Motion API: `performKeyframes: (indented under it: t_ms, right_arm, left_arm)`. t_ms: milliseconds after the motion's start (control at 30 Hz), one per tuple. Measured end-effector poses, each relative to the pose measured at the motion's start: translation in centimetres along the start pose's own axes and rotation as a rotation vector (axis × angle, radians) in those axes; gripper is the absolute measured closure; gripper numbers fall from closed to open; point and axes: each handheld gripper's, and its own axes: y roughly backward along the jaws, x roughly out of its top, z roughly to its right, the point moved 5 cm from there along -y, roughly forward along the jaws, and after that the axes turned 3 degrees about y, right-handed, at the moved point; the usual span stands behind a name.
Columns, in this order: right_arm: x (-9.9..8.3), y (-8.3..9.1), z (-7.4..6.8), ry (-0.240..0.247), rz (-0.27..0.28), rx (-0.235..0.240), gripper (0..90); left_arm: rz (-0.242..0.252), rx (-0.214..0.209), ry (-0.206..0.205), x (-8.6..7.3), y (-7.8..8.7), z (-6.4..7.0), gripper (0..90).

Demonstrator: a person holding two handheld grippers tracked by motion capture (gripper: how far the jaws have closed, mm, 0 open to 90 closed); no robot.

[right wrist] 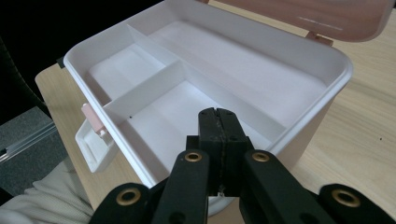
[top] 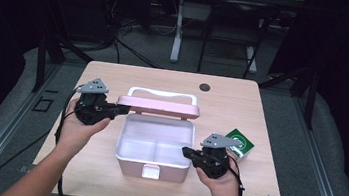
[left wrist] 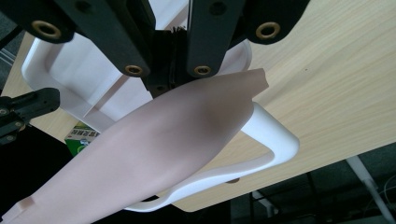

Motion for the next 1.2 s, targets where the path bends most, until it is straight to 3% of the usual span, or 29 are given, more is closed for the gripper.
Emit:
performKeyframes:
  t_ms: [833,1200]
  right_arm:
    - [-1.1,-1.7,-0.7,0.018,-0.071,0.030,90.0]
    - [-1.2,-1.6,-0.8,0.027,-0.073,0.025,90.0]
  left_arm:
    - [-0.010,0.027,0.038,1.1,-0.9,-1.6,89.9]
    - [-0.020,0.043,0.036,1.9,-1.4,-1.9,89.9]
